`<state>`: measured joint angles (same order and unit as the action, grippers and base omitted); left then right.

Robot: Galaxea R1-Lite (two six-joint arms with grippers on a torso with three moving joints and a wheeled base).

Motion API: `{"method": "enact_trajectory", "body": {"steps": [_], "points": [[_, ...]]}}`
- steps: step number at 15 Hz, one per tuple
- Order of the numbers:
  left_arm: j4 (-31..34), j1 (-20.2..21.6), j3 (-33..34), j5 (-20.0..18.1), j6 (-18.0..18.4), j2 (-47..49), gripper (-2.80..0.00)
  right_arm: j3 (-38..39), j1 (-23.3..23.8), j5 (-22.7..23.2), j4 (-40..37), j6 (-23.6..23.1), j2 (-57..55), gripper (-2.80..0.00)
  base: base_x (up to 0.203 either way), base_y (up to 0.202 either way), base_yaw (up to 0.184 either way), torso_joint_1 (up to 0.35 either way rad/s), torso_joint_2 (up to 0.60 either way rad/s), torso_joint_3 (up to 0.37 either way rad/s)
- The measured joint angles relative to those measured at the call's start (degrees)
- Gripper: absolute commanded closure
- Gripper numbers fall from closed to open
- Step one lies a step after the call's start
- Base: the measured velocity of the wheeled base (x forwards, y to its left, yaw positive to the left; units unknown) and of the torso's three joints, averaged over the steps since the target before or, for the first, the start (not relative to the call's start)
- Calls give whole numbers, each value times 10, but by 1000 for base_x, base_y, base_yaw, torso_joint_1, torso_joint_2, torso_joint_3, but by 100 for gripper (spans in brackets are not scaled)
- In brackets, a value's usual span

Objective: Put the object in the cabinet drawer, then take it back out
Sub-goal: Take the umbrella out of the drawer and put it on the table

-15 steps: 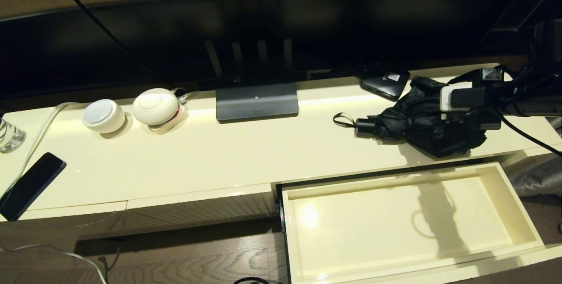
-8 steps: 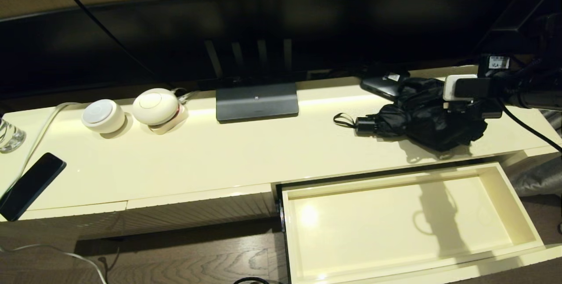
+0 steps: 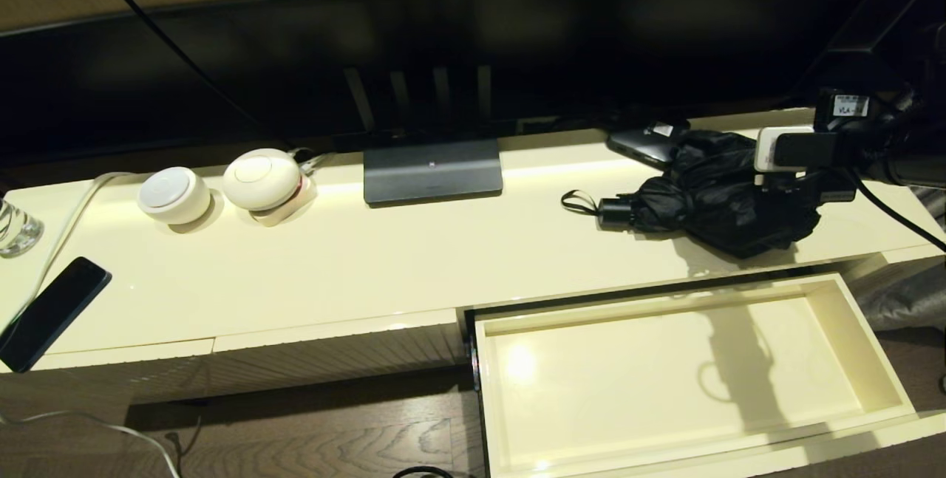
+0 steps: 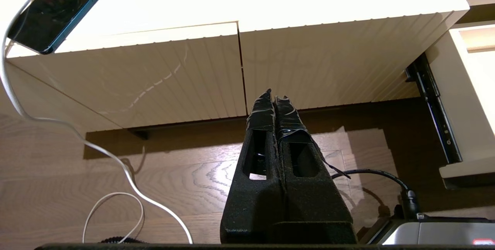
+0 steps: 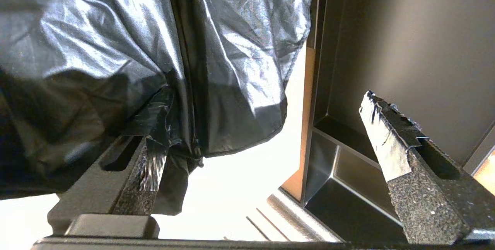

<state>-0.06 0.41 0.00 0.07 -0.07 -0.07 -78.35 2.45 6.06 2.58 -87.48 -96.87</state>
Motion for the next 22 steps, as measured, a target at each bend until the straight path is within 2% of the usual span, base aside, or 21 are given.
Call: {"method": "enact_trajectory", "body": {"steps": [13, 17, 22], "points": [[1, 0, 0, 0, 0, 0, 0, 12, -3, 9, -1, 10, 23, -280, 0, 0, 0, 0, 0, 0], [0, 0, 0, 0, 0, 0, 0, 8, -3, 10, 2, 28, 33, -280, 0, 0, 0, 0, 0, 0], [0, 0, 0, 0, 0, 0, 0, 7, -4, 9, 32, 30, 42, -280, 0, 0, 0, 0, 0, 0]]}}
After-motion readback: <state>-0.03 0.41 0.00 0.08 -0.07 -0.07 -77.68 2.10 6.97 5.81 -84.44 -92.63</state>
